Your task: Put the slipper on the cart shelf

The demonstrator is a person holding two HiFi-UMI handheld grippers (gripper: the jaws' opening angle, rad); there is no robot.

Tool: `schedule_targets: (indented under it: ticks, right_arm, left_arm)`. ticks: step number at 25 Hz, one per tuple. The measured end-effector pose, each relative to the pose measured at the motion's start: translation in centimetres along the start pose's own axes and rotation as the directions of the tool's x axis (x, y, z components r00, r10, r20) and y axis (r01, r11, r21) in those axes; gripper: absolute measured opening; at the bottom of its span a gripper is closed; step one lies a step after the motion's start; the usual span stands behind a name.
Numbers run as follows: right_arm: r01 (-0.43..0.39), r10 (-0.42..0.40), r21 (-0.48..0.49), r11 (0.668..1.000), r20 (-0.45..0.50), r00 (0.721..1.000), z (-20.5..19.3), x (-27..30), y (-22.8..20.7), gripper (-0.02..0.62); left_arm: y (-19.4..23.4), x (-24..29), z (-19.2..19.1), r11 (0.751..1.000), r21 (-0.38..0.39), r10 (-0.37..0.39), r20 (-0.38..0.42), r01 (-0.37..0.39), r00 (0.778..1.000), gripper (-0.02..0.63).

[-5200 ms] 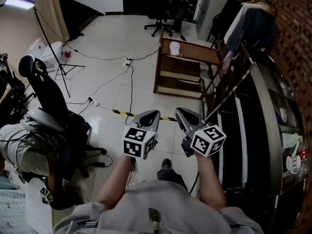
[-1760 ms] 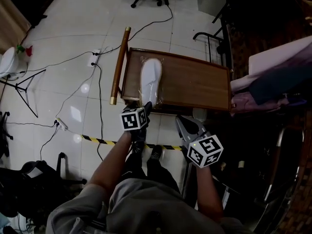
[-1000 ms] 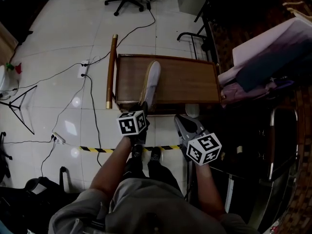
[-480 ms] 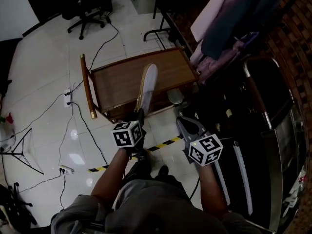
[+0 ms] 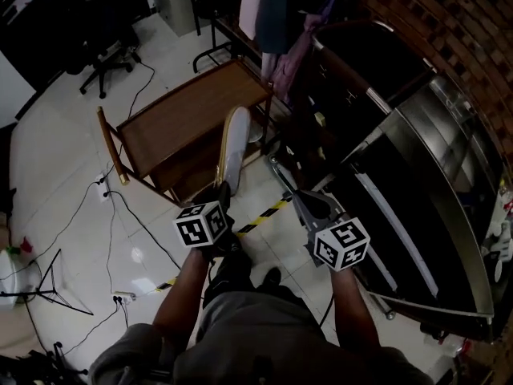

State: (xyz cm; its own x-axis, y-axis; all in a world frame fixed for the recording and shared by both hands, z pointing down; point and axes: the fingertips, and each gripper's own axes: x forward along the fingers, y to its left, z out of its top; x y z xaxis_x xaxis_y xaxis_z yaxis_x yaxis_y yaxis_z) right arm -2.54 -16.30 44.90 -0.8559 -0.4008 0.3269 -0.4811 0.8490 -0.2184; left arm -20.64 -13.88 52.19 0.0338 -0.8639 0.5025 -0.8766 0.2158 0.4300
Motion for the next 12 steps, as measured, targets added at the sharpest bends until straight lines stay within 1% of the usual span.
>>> schedule_targets:
  ticks: [3,6,9,12]
  right_arm:
    - [0.053,-0.053,0.025,0.998,0.017,0.998,-1.8,-4.9,-0.7,-0.002]
    - [0.107,-0.109,0.053,0.993,0.034,0.993,-3.0,-9.1,-1.8,-0.002]
    - [0.16,-0.164,0.084,0.984,0.043,0.985,-4.4,-12.4,-2.6,-0.002]
    - [0.212,-0.218,0.116,0.97,0.041,0.975,-6.0,-15.2,-3.4,-0.002]
  left_arm:
    - [-3.4,-1.5,-3.6,0.999,0.032,-0.031,-0.046,0.032,0.998,0.064]
    - [-6.2,-2.5,-7.7,0.996,0.054,-0.059,-0.113,0.065,0.992,0.064]
    - [-8.9,-2.8,-11.4,0.989,0.082,-0.107,-0.192,0.125,0.976,0.064]
    - [-12.1,-2.6,-14.9,0.975,0.106,-0.16,-0.266,0.194,0.951,0.064]
